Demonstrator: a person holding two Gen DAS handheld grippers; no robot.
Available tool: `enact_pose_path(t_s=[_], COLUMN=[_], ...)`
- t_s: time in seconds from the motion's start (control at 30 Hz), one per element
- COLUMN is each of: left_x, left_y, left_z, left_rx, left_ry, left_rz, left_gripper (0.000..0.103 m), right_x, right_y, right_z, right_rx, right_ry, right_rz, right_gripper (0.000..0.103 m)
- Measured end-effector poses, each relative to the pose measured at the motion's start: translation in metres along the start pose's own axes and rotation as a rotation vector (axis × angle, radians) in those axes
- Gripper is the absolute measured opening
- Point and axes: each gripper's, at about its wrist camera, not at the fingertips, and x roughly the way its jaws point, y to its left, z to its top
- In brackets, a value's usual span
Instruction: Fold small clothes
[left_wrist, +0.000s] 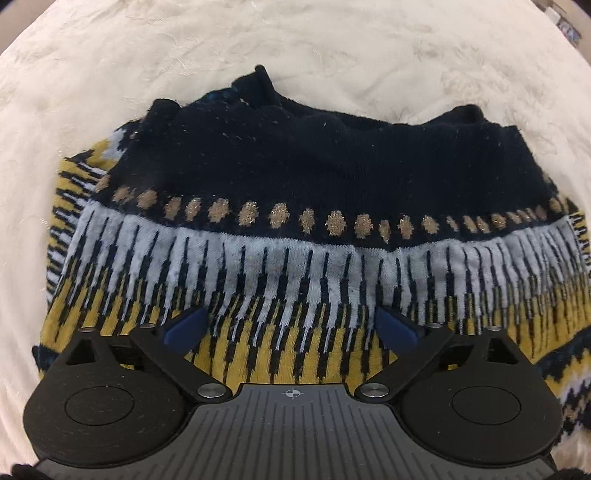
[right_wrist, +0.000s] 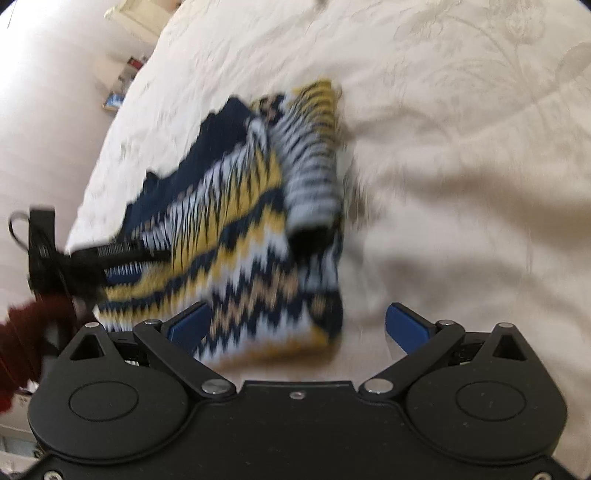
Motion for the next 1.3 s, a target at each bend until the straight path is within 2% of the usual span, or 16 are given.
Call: enact_pose_path(t_s=[0.2,0.4,0.53,0.7,0.8,0.83,1.0,1.07,1.1,1.13,1.17,1.2,1.23,1.27,1.3], left_x=[0.005,0.011,-0.001,-0.01,0.005,0.011,0.018,0.01,0.004,-0.003,-0.01,-0.018,-0.027,-0.034,-0.042], left_y=[0.001,0.001,0.003,0.003,0.002,0.002,-0.003,-0.003,0.0,0.002,0.004,0.008,0.011,0.014,0.017], left_z=[0.003,0.002,0.006,0.036,0.055,0.059,0.064,0.062,0.06,0.057,0.054,0.049,0.043,0.037,0.03], left_rx=[0.012,0.02,0.002,-0.016,-0.013,-0.019,0.002,-0.004,-0.01,-0.015,-0.019,-0.024,-0.033,-0.039,-0.046], left_ry=[0.02,0.016,0.025,-0.045,-0.019,-0.005,0.003,-0.004,-0.011,-0.021,-0.029,-0.038,-0.049,-0.056,-0.06], left_rz=[0.002,0.001,-0.003,-0.003,0.004,0.007,0.032,0.016,0.006,-0.003,-0.013,-0.021,-0.027,-0.032,-0.038], left_gripper=[0.103,0.103,0.103,0.098,0.099,0.102,0.103,0.101,0.1,0.097,0.097,0.097,0.097,0.097,0.097], right_x=[0.028,0.054,0.064,0.064,0.064,0.063,0.061,0.059,0.057,0.055,0.052,0.049,0.046,0.043,0.04], right_y=[-0.004,0.003,0.009,0.007,0.006,0.005,0.002,0.002,0.002,0.001,0.0,-0.001,-0.004,-0.005,-0.005], right_z=[0.034,0.058,0.066,0.067,0.067,0.067,0.069,0.069,0.069,0.069,0.069,0.069,0.069,0.069,0.069], right_rx=[0.012,0.012,0.005,0.02,0.015,0.015,0.025,0.019,0.012,0.001,-0.004,-0.005,0.0,0.004,0.003], right_ry=[0.034,0.073,0.077,0.07,0.075,0.078,0.086,0.089,0.091,0.093,0.092,0.091,0.091,0.089,0.083], right_rz=[0.069,0.173,0.186,0.198,0.206,0.208,0.215,0.204,0.194,0.177,0.157,0.138,0.135,0.142,0.142], right_gripper=[0.103,0.103,0.103,0.103,0.103,0.103,0.103,0.099,0.091,0.078,0.07,0.058,0.049,0.045,0.034])
